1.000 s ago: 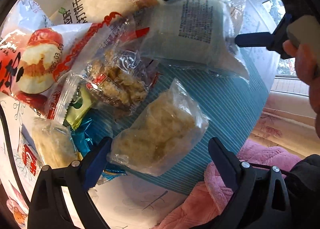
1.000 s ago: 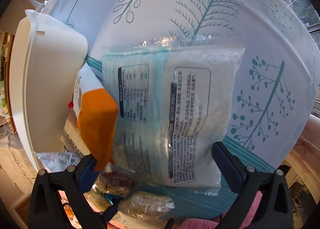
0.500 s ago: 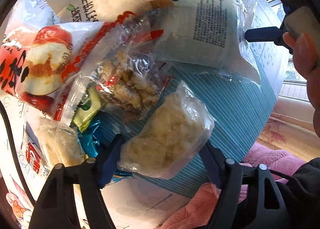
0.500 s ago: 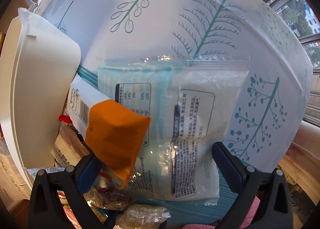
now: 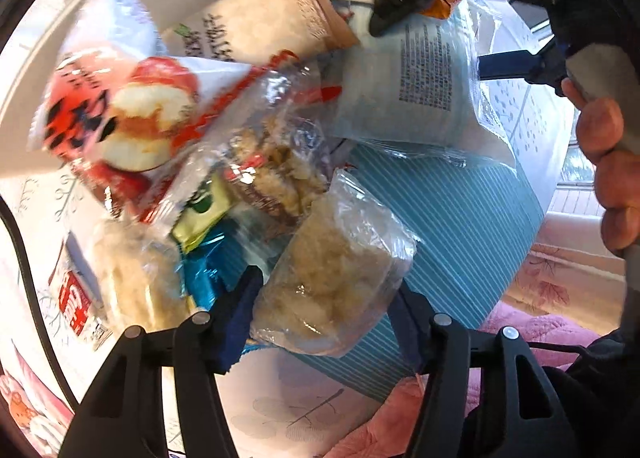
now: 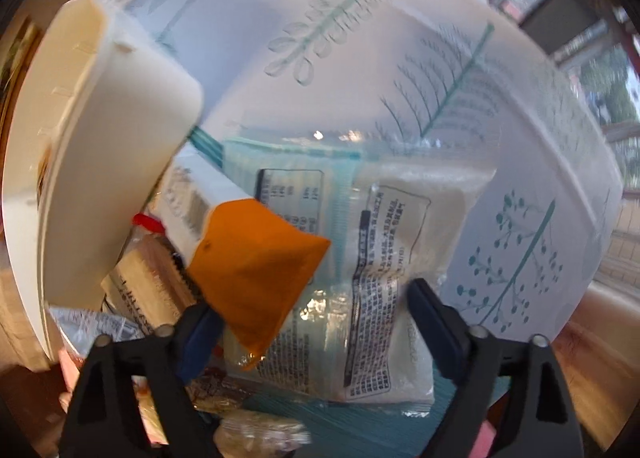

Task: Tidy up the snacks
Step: 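Grasp clear printed bag with right tool while left tool grasps beige crumb bag, then carry printed bag into basket with right tool while left tool places beige bag there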

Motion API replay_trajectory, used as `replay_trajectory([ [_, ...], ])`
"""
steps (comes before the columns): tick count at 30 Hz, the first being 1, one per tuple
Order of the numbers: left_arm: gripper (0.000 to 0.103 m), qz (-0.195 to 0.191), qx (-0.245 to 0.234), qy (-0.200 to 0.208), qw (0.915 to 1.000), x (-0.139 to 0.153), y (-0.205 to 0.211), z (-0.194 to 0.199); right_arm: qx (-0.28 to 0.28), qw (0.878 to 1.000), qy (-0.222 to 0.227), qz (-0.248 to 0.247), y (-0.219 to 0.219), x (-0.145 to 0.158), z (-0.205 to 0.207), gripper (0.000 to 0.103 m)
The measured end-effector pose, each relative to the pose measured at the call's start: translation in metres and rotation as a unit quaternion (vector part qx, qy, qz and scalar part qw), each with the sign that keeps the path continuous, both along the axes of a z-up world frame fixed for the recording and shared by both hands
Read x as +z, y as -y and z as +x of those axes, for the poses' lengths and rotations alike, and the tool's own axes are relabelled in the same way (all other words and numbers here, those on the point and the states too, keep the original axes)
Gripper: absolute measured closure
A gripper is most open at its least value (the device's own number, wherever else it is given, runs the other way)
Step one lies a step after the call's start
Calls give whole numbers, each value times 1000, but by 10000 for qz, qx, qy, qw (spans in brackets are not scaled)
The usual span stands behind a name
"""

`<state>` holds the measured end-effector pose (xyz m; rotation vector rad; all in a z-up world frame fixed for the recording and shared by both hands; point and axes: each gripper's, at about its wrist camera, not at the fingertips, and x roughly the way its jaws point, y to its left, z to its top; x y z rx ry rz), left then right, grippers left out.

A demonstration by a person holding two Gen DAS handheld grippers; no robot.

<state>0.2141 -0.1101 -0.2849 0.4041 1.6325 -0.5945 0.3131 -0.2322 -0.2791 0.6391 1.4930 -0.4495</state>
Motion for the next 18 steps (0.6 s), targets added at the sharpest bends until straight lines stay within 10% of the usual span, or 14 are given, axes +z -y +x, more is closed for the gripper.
replay_trajectory([
  [7,43,-32,251,209,9995,16,-25,-9,35,9993,377,-78,-5,14,-1,41],
  [13,43,-118,365,379,9985,31,-35,-11,-115,9965,827,-61,-2,33,-12,88],
  [18,43,-153,433,596,9972,43,-44,-20,-265,9915,1214,385,9,32,-24,99],
])
